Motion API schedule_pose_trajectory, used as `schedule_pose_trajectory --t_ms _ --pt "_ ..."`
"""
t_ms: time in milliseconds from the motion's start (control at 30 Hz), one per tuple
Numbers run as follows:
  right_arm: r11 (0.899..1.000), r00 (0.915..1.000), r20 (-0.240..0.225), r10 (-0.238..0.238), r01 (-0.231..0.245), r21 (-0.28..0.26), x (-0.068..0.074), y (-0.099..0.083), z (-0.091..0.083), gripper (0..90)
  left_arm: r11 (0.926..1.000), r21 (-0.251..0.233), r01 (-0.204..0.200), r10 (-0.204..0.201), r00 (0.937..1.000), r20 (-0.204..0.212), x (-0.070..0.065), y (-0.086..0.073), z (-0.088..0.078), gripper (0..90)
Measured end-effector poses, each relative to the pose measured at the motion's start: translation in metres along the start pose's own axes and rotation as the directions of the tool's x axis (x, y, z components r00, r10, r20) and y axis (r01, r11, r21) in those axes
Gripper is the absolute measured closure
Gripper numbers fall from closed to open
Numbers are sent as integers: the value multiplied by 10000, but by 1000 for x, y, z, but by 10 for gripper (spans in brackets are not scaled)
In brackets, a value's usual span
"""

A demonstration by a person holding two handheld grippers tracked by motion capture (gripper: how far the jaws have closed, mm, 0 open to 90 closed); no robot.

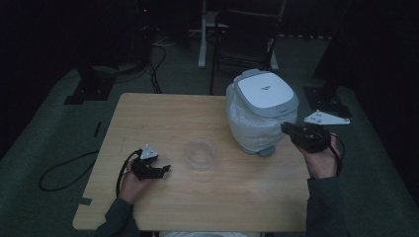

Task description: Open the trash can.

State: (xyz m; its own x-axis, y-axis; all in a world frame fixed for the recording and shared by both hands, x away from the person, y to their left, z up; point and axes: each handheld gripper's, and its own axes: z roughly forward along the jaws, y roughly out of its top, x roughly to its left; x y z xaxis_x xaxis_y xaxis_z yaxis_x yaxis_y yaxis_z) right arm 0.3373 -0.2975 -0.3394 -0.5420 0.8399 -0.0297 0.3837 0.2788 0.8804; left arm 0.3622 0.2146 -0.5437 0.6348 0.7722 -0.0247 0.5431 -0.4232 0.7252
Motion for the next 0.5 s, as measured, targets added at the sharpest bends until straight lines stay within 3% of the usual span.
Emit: schedule_pose_trajectory --t_ms 67,500 --pt "10000 9999 123 -10 10 9 0 3 0 899 10000 -7 11 -11 10000 2 0 0 0 287" --pt "10000 9971 761 -13 16 -35 -6 23 11 900 10000 -29 11 -11 10000 21 0 0 0 286"
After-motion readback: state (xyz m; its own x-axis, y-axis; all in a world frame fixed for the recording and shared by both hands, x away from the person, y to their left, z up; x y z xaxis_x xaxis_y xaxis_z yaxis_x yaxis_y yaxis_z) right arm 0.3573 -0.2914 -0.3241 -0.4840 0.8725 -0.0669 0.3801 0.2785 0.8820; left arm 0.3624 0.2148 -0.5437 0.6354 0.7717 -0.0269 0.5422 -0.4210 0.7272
